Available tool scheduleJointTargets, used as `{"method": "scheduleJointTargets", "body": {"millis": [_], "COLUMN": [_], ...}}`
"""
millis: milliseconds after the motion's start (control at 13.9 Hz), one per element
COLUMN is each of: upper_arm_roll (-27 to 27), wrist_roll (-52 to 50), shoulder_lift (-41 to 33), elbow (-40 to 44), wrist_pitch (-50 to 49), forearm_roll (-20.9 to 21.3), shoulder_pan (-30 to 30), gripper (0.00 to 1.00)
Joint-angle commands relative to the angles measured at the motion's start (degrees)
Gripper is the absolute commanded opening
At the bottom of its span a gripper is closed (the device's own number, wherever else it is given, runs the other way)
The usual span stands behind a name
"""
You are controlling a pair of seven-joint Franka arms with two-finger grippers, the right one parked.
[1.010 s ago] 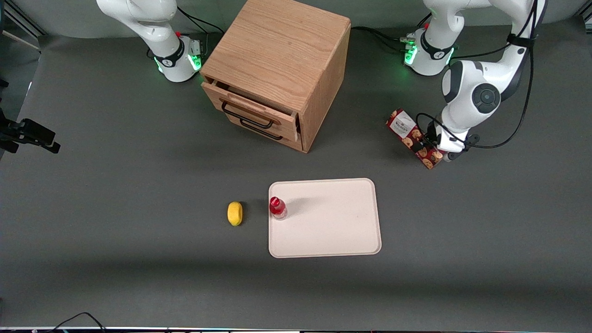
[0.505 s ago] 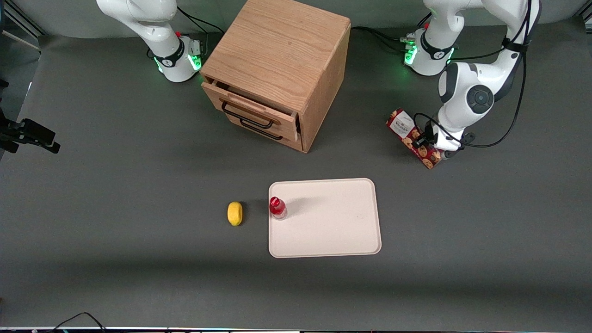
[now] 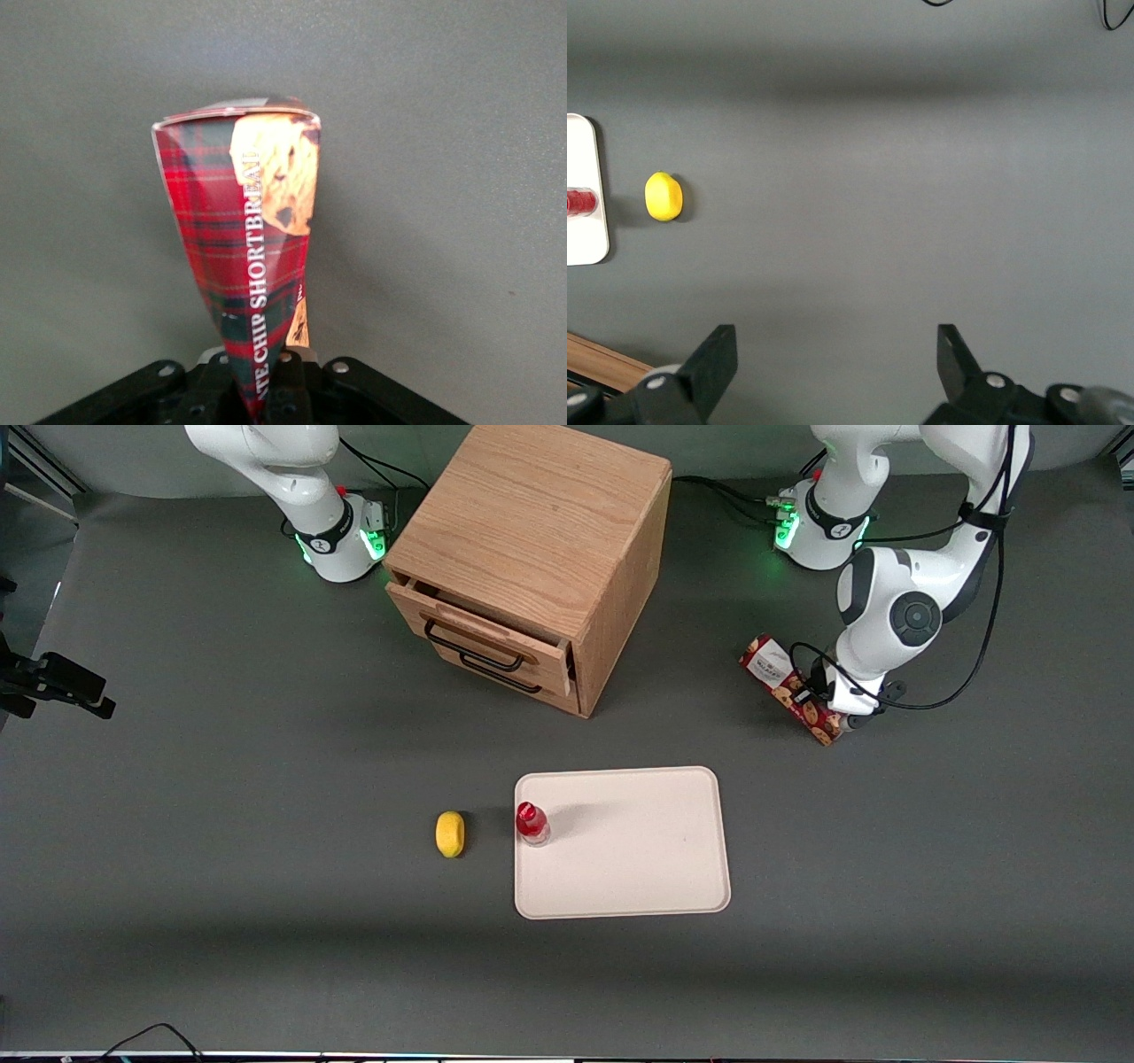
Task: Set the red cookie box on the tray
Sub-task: 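Lower the open left gripper around the box and close it, then lift the held box and carry it onto the white tray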
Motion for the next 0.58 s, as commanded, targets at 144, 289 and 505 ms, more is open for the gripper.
{"method": "scheduleJointTargets", "body": {"millis": [144,289,505], "upper_arm_roll": [-0.1,-0.1,-0.2], "wrist_roll": [6.6,10.6,16.4], "shoulder_lift": [-0.9,0.0,3.6], "elbow": [13.6,22.1,34.3], "wrist_pitch": [-17.0,-23.2,-29.5], "forearm_roll": [-0.2,0.4,0.7], "shoulder_pan": [0.0,-0.1,-0.1], "gripper": [0.00,0.00,0.00]}}
